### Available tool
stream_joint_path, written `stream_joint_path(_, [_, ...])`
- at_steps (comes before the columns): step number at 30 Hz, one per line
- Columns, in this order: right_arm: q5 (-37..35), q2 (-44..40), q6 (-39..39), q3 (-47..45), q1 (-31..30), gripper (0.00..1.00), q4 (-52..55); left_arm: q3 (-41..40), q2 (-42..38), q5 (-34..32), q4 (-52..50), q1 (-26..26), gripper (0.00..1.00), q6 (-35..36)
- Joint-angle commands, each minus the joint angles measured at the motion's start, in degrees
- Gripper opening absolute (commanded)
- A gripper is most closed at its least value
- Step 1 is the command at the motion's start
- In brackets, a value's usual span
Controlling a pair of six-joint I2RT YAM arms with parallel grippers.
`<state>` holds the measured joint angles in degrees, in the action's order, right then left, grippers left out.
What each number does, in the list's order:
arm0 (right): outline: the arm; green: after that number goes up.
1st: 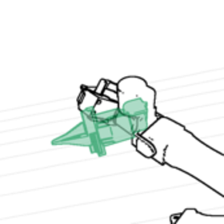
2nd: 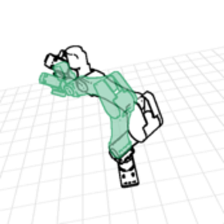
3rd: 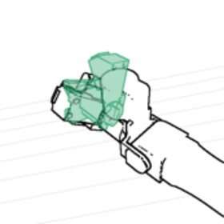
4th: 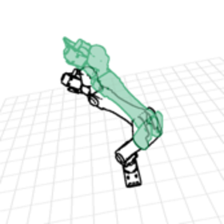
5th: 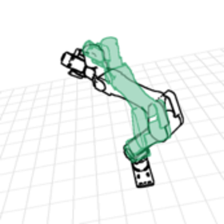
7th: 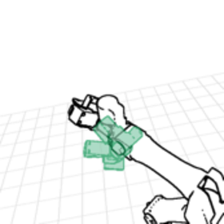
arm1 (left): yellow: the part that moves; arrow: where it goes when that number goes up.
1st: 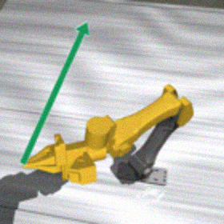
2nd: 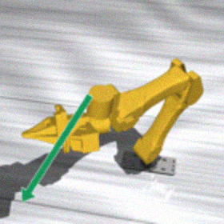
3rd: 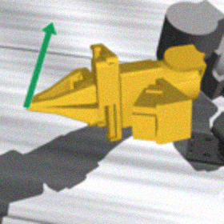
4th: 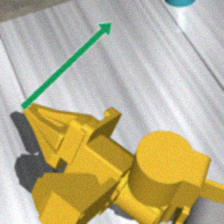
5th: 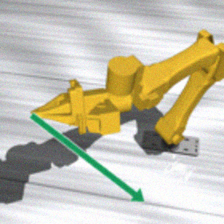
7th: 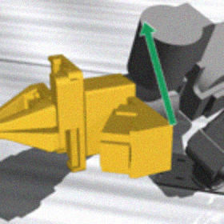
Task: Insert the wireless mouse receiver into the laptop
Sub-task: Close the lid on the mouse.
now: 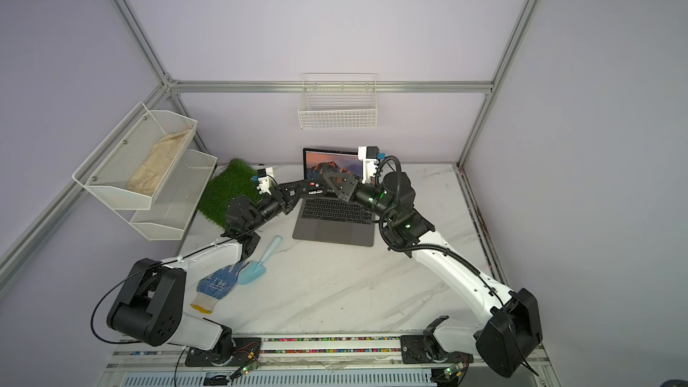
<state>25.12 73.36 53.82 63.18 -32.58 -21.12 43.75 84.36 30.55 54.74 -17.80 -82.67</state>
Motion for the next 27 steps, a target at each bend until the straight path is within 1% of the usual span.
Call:
stream_joint_path(1, [2.84,-1.03,5.57,-1.93,-0.14,0.00,-8.91,0.59,-2.85,-2.13,8.29,-0.30,0.00,-4.56])
stream_joint_path(5, [2.44,-0.75,8.90,-3.67,-0.16,0.00,-14.91,0.06,-2.86,-3.60,11.17,-0.39,0.00,-9.10])
stream_joint_path(9, [2.89,1.69,13.04,-3.65,-0.12,0.00,-19.39,-0.33,-2.81,-5.77,12.54,-0.79,0.00,-10.92])
stream_joint_path(10, [3.69,2.73,14.42,-2.97,-0.12,0.00,-19.53,-0.02,-2.82,-5.71,12.41,-0.83,0.00,-10.93])
stream_joint_path(13, [8.37,4.86,18.11,0.36,1.32,0.00,-14.48,1.45,-2.80,-3.35,12.96,-0.47,0.00,-12.91])
stream_joint_path(14, [9.86,4.86,18.87,0.27,2.69,0.00,-13.61,1.84,-2.06,-2.20,15.07,-0.22,0.00,-14.71])
stream_joint_path(17, [13.62,4.79,21.29,-0.80,6.91,0.00,-13.52,1.24,0.37,-1.61,20.50,0.32,0.00,-19.62])
stream_joint_path(19, [14.92,4.86,21.90,-0.53,7.43,0.00,-13.70,1.16,1.06,-1.29,20.68,0.33,0.00,-19.77])
stream_joint_path(20, [15.64,6.51,22.22,-0.25,7.44,0.00,-13.83,1.42,1.16,-1.20,20.61,0.23,0.00,-19.64])
stream_joint_path(25, [18.25,9.63,24.55,1.97,7.44,0.00,-16.35,2.14,1.33,-0.05,18.31,0.22,0.00,-18.76])
stream_joint_path(27, [19.33,10.32,24.99,2.72,7.43,0.00,-17.31,1.64,1.59,-0.48,19.19,0.24,0.00,-19.14])
